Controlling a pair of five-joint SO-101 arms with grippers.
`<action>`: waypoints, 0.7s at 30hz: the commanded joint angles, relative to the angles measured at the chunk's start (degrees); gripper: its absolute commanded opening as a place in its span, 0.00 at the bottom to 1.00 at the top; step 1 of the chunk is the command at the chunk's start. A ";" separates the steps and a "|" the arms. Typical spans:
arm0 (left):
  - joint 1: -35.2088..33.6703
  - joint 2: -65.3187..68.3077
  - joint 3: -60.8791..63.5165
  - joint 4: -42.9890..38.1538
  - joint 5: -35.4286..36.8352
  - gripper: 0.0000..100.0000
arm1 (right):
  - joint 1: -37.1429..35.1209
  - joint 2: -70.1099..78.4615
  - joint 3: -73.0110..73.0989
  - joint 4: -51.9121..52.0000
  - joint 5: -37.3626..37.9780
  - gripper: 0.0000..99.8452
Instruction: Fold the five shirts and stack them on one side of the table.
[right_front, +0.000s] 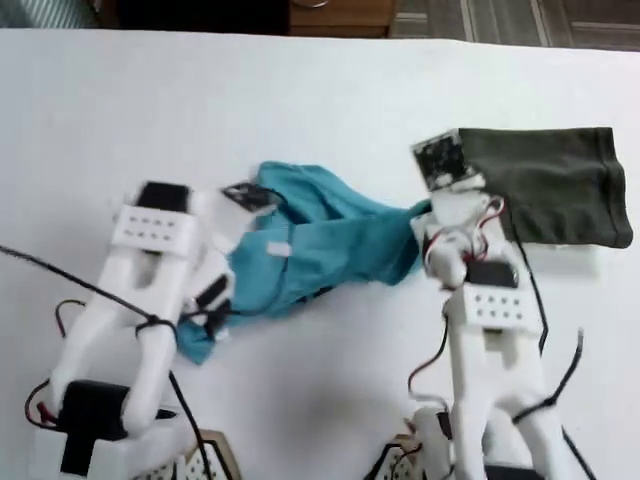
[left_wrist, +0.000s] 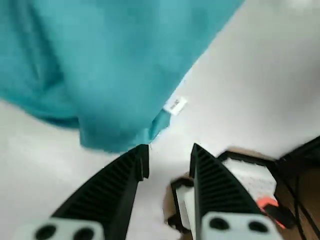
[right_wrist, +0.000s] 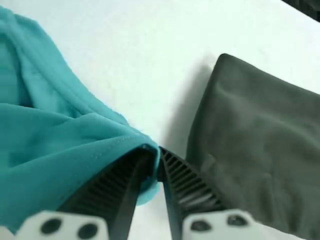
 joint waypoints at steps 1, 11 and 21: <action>2.11 -1.76 5.41 -8.70 1.23 0.16 | 1.63 4.26 -6.95 2.51 0.18 0.02; 2.02 -1.85 17.63 -20.48 1.67 0.16 | 2.15 2.51 -10.73 3.38 0.53 0.02; 0.97 -1.76 17.80 -15.91 1.32 0.16 | 3.03 9.80 -19.08 6.55 0.26 0.02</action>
